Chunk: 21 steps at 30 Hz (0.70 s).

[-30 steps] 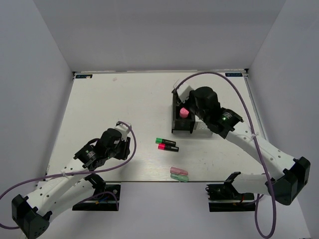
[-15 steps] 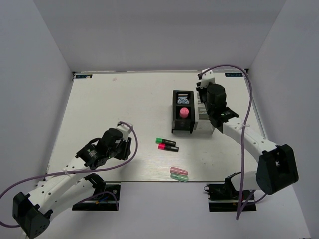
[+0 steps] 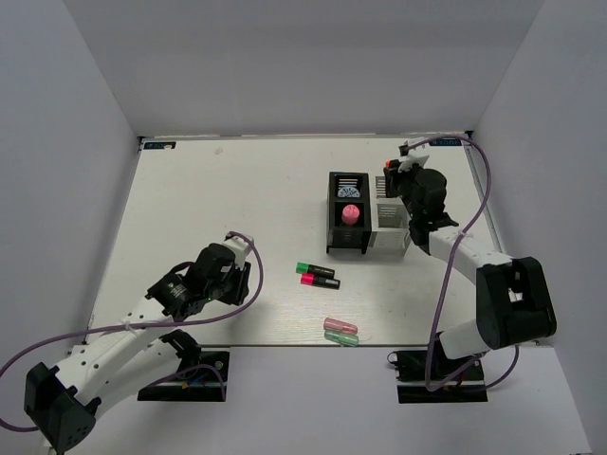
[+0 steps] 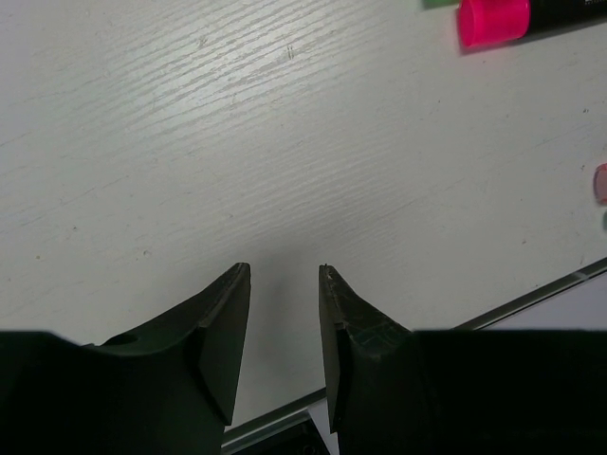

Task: Sort the stationery into containers
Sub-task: Place the stationery into the container

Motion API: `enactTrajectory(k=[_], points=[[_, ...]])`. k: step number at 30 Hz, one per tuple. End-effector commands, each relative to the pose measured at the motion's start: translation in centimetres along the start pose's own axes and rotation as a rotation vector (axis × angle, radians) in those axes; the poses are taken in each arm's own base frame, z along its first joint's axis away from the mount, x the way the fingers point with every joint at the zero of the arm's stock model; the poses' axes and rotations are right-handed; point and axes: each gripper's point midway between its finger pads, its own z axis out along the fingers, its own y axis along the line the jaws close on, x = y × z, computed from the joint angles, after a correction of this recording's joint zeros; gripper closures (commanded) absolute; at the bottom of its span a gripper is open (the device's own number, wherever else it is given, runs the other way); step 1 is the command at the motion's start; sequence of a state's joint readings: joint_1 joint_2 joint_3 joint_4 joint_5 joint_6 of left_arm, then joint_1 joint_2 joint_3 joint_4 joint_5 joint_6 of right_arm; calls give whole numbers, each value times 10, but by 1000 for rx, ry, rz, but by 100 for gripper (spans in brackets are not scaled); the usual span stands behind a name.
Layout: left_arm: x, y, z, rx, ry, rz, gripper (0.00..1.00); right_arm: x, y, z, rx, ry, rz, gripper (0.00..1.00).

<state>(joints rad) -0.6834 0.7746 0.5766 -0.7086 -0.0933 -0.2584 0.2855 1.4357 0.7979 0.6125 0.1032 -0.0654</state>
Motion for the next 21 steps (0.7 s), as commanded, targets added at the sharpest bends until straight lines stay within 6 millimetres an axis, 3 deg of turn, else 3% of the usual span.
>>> enactTrajectory(k=[1, 5, 6, 7, 10, 13, 15, 16, 17, 18, 20, 21], points=[[-2, -2, 1, 16, -10, 7, 54, -23, 3, 6, -53, -124, 47, 100], [-2, -4, 2, 25, -6, 9, 54, -7, -1, 12, -49, -85, 42, 100], [-1, -5, 2, 31, -3, 9, 53, -6, 4, 12, -77, -83, 39, 77], [-2, -9, 2, 52, -6, 13, 50, -3, 4, 11, -93, -76, 38, 62], [-3, -20, 4, 116, -4, 25, 38, -2, 11, 6, -144, -75, 36, 37], [-11, -25, 5, 133, -12, 38, 37, -16, 14, 0, -170, -92, 41, 39], [-23, -28, 4, 141, -28, 52, 48, -21, 13, -1, -172, -87, 49, 52], [-26, -29, 6, 143, -19, 57, 76, -25, 11, -3, -166, -84, 52, 82], [-30, -31, 6, 147, -19, 70, 90, -30, 10, -5, -164, -90, 55, 100], [-51, -36, 0, 159, -56, 84, 99, -30, 13, -15, -176, -39, 93, 100], [-56, -42, 10, 171, -17, 116, 100, -46, 39, -28, -351, 15, 97, 100], [-68, -48, 16, 177, -5, 144, 100, -18, 48, -53, -431, 232, 68, 89]])
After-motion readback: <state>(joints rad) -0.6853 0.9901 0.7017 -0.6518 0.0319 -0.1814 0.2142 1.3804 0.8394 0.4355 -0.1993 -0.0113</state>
